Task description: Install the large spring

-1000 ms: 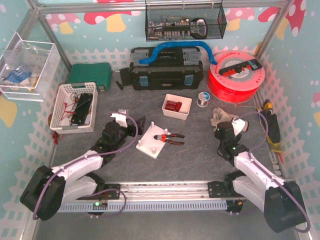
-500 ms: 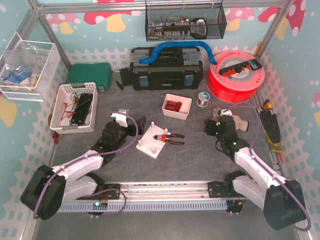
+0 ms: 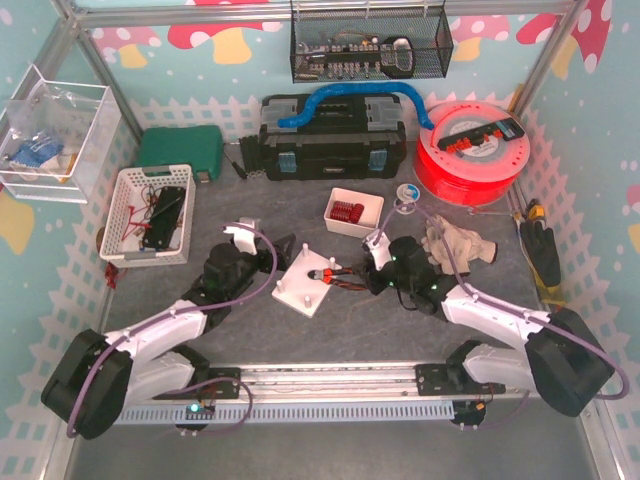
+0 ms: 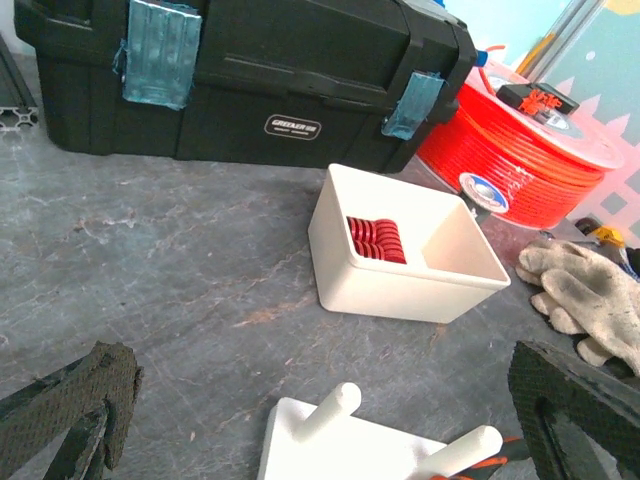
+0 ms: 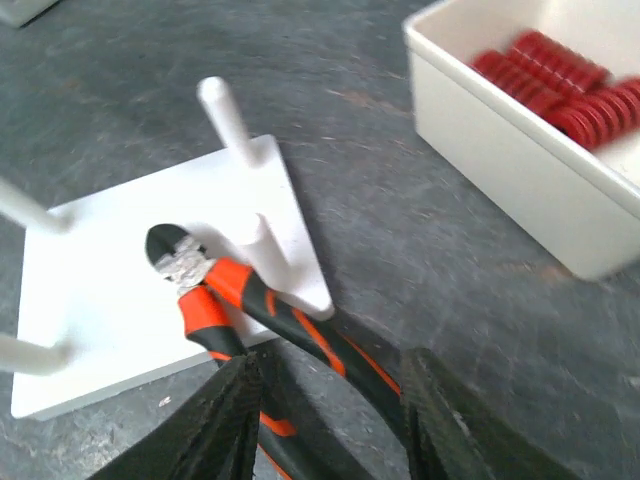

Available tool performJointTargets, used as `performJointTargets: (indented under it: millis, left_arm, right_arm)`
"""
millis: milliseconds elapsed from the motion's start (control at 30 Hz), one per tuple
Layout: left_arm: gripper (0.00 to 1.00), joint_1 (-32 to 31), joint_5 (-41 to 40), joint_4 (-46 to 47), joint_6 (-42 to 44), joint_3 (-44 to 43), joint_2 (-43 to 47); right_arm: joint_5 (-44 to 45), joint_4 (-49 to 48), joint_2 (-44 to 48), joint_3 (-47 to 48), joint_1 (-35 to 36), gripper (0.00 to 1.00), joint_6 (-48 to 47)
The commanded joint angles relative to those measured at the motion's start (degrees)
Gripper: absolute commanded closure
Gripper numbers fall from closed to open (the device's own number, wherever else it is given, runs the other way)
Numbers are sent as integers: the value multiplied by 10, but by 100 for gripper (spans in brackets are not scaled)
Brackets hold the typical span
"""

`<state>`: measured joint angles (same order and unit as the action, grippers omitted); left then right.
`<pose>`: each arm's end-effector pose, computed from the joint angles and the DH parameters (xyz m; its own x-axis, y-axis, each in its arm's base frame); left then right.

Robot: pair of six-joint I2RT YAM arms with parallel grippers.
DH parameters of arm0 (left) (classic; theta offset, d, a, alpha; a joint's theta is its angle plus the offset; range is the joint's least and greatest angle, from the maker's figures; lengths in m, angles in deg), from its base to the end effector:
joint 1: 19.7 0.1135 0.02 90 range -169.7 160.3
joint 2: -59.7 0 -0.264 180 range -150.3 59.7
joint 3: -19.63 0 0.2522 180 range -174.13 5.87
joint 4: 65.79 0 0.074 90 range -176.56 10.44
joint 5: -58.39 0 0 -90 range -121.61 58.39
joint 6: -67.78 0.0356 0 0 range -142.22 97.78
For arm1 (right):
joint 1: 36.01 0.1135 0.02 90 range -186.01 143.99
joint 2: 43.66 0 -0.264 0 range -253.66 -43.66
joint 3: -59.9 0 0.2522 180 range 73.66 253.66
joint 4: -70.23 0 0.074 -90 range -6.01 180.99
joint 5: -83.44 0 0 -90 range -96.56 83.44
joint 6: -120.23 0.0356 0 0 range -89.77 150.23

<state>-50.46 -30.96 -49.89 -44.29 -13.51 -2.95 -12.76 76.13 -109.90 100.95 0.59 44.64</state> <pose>0.1929 -0.1153 0.1980 -0.3831 -0.2092 -0.8997 0.4067 0.8363 -0.3677 0.1868 0.1435 0.1913 -0.5675 -0.1133 -0.8155 -0.5428 0.7962 0.2671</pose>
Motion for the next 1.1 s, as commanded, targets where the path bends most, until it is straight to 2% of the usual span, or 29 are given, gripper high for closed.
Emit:
performJointTargets:
  millis: [0, 200, 433, 1067]
  left_arm:
    - [1, 2, -15, 7, 4, 1, 10]
    - [1, 2, -25, 8, 4, 2, 6]
    - [1, 2, -37, 4, 3, 2, 6]
    - [1, 2, -45, 4, 1, 4, 11]
  right_arm:
    - [-10, -61, 1, -22, 29, 60, -80]
    - [0, -60, -38, -8, 57, 63, -121]
    - [35, -19, -125, 55, 94, 64, -146]
    - [16, -43, -188, 64, 109, 68, -143]
